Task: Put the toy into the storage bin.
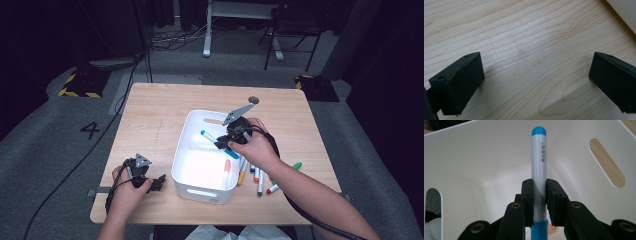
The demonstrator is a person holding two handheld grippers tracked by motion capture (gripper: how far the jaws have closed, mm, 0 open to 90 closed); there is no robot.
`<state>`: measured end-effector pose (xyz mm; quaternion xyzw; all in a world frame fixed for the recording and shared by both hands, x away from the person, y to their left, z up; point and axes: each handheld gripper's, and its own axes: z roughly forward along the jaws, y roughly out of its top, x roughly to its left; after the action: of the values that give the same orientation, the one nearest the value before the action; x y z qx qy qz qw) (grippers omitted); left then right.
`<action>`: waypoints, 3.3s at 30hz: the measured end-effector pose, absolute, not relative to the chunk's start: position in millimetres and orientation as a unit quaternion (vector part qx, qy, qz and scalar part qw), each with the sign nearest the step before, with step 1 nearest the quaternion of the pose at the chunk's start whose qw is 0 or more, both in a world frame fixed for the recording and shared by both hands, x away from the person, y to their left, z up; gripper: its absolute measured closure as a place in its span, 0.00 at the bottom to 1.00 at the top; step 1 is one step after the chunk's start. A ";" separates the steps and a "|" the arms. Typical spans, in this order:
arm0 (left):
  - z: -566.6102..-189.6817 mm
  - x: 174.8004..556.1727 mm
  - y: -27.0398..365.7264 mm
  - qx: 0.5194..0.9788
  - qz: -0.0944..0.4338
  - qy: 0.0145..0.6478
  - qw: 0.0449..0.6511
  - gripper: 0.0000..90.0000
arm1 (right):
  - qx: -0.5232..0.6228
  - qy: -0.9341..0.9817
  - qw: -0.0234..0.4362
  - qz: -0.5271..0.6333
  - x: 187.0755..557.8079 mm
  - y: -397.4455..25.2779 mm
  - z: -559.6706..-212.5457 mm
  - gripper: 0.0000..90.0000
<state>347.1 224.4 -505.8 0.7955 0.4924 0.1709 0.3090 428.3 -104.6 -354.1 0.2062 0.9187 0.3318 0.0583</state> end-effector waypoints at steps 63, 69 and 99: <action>-505.8 349.8 223.5 0.796 0.169 0.493 0.309 0.00 | 0.313 0.879 0.101 0.346 421.9 -232.5 -344.2 0.50; -505.8 349.9 223.5 0.796 0.170 0.493 0.309 0.00 | 0.342 0.873 0.104 0.330 432.2 -253.3 -366.6 0.51; -505.9 349.8 223.4 0.796 0.170 0.493 0.309 0.00 | 0.394 0.873 0.086 0.272 445.2 -274.6 -468.4 0.60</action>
<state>349.8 223.4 -505.9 0.7955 0.4928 0.1700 0.3089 445.2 -274.6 -468.4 0.3942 0.8735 0.2724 0.0863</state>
